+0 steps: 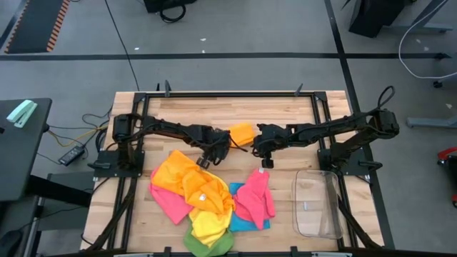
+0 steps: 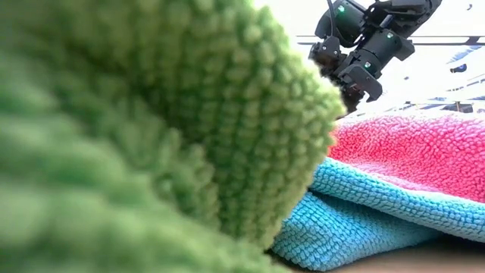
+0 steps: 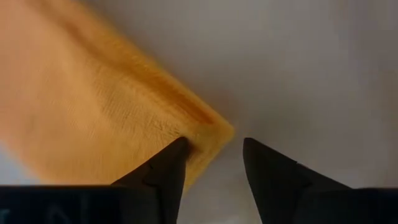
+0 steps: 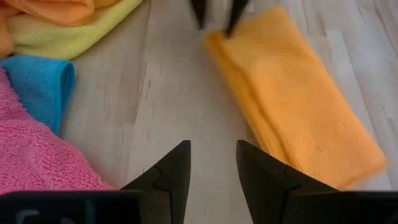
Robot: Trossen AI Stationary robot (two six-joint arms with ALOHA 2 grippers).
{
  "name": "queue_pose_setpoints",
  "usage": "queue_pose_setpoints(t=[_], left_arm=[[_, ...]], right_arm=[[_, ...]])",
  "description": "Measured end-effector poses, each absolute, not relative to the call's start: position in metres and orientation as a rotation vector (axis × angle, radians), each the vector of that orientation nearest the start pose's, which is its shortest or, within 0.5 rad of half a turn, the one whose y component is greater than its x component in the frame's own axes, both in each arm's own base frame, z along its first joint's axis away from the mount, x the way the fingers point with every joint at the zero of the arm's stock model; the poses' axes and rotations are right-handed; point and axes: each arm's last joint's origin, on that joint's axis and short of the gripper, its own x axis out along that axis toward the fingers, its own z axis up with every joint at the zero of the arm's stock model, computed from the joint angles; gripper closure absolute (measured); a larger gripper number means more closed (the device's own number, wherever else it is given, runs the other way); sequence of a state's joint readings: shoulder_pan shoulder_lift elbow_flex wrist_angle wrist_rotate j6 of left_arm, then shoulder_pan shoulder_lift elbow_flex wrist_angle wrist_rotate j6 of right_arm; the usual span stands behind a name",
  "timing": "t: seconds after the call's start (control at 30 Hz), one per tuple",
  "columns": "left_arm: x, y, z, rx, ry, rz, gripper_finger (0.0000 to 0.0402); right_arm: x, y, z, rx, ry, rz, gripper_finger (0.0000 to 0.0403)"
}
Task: Fold microfiber towels
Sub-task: Fold the orange towel
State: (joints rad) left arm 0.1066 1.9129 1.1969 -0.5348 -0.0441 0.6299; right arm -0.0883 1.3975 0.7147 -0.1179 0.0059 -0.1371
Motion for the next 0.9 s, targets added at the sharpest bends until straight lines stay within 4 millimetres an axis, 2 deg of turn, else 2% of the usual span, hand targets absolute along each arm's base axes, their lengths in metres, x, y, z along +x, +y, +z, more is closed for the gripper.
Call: queue_pose_setpoints(t=[0.13, 0.3, 0.47, 0.6, 0.73, 0.9], left_arm=[[0.362, 0.037, 0.145, 0.385, 1.207, -0.299, 0.0253], [0.372, 0.037, 0.156, 0.357, 1.107, -0.252, 0.0274], [0.378, 0.038, 0.179, 0.394, 1.055, -0.257, 0.0290], [0.376, 0.040, 0.185, 0.490, 1.076, -0.287, 0.0296], [0.372, 0.033, 0.180, 0.655, 1.143, -0.306, 0.0275], [0.368, 0.021, 0.172, 0.845, 1.202, -0.314, 0.0210]], right_arm=[[0.269, -0.024, 0.187, -0.098, 0.794, -0.035, 0.0266], [0.269, -0.024, 0.187, -0.094, 0.794, -0.037, 0.0266], [0.269, -0.024, 0.186, -0.093, 0.799, -0.036, 0.0266], [0.269, -0.024, 0.186, -0.092, 0.800, -0.036, 0.0266], [0.269, -0.024, 0.187, -0.091, 0.795, -0.036, 0.0266], [0.270, -0.020, 0.187, -0.096, 0.794, -0.024, 0.0266]])
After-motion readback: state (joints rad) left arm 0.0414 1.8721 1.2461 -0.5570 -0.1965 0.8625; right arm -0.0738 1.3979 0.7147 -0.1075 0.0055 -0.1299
